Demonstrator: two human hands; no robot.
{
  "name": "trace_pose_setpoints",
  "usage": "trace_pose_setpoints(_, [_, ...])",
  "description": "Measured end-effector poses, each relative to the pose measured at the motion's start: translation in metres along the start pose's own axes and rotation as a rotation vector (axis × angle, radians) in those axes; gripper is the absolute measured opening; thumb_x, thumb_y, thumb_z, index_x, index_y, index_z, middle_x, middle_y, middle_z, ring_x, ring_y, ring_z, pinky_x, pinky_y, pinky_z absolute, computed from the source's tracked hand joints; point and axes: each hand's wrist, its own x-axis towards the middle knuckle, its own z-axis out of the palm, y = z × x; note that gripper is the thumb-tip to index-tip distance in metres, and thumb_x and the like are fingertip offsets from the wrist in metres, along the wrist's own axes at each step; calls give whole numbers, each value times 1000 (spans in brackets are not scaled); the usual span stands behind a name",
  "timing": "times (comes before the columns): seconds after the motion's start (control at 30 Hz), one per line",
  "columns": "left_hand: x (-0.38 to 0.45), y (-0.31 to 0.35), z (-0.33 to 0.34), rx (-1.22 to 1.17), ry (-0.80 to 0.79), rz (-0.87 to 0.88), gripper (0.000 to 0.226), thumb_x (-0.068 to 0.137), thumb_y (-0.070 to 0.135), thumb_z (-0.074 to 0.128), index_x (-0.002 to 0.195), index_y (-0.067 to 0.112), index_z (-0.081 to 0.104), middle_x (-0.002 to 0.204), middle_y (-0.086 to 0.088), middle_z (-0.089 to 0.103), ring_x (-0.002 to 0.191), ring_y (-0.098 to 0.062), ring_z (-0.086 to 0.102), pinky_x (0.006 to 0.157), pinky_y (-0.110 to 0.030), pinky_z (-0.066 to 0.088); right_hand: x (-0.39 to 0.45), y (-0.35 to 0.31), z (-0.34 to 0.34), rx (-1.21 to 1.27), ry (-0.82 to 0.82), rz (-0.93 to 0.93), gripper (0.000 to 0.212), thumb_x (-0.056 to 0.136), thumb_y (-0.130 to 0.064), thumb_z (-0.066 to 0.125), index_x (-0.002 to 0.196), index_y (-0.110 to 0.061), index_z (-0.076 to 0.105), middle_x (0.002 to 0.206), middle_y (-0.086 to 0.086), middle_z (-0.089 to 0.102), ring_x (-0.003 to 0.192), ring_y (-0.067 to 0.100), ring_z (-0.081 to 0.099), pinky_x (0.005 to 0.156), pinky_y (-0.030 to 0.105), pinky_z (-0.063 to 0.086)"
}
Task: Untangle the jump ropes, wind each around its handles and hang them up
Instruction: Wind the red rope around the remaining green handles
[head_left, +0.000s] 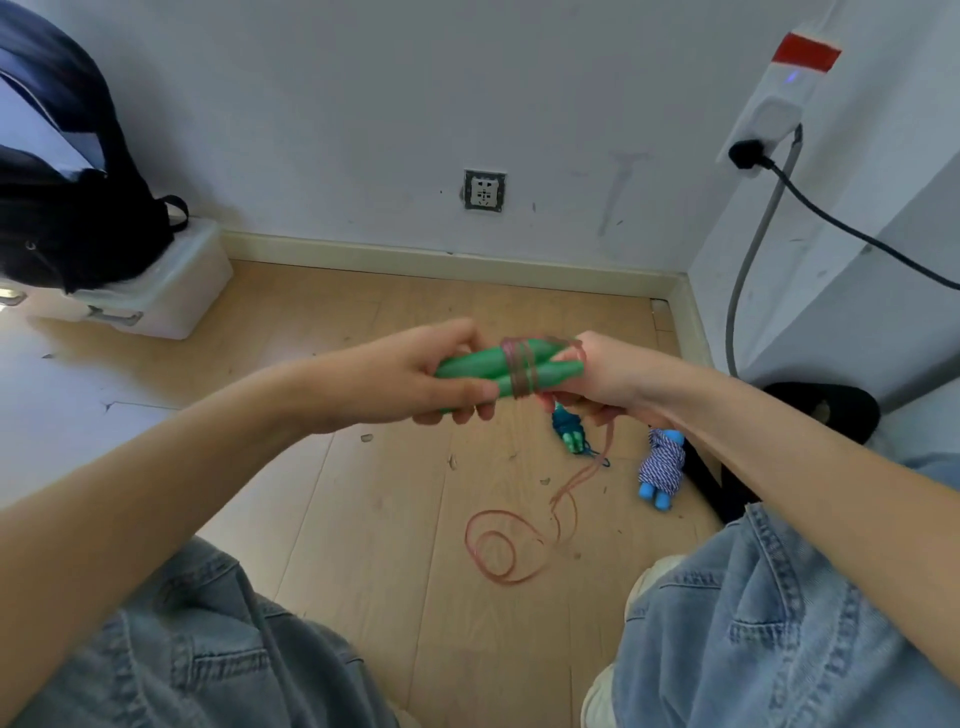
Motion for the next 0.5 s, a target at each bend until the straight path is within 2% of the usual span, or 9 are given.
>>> trace_pose_setpoints(0.1, [5,-6,2,-158,149,-26,30,90,18,56,117,23,44,81,3,65,66,-4,55,53,-15,43,0,-1,-1,108,-110,3,40,87,-40,57,55,-16,50,43,-8,30,37,8,21,38,18,18])
trace_pose_setpoints(0.17, [9,-6,4,-208,153,19,36,91,15,53,125,26,46,80,4,62,66,-3,53,52,-14,43,-3,-2,1,183,-208,-11,37,84,-44,56,62,-15,55,48,-6,39,41,8,29,42,19,27])
trace_pose_setpoints(0.27, [14,-7,-7,-329,274,21,25,92,13,51,115,20,55,76,6,62,62,-2,54,50,-13,43,-6,-2,2,380,-227,-87,24,90,-31,51,83,-10,57,64,0,55,60,14,50,66,27,45])
trace_pose_setpoints(0.33, [16,-12,-19,-463,449,-42,23,93,12,49,115,12,54,78,1,61,61,-5,54,48,-13,43,-6,-3,3,510,-205,-125,22,97,-22,41,83,-10,53,63,-1,50,61,14,47,75,32,44])
trace_pose_setpoints(0.4, [17,-18,-26,-474,578,-118,23,94,13,48,116,7,50,80,-2,60,61,-7,53,47,-13,43,-5,-7,4,554,-204,-137,25,98,-24,40,78,-12,50,58,-6,39,54,10,36,65,28,42])
trace_pose_setpoints(0.5, [25,-27,-20,-294,667,-234,26,93,17,52,115,5,44,81,-1,61,63,-8,54,53,-18,44,-2,-11,11,356,-167,-108,30,93,-27,52,65,-17,45,53,-9,31,47,8,27,47,18,32])
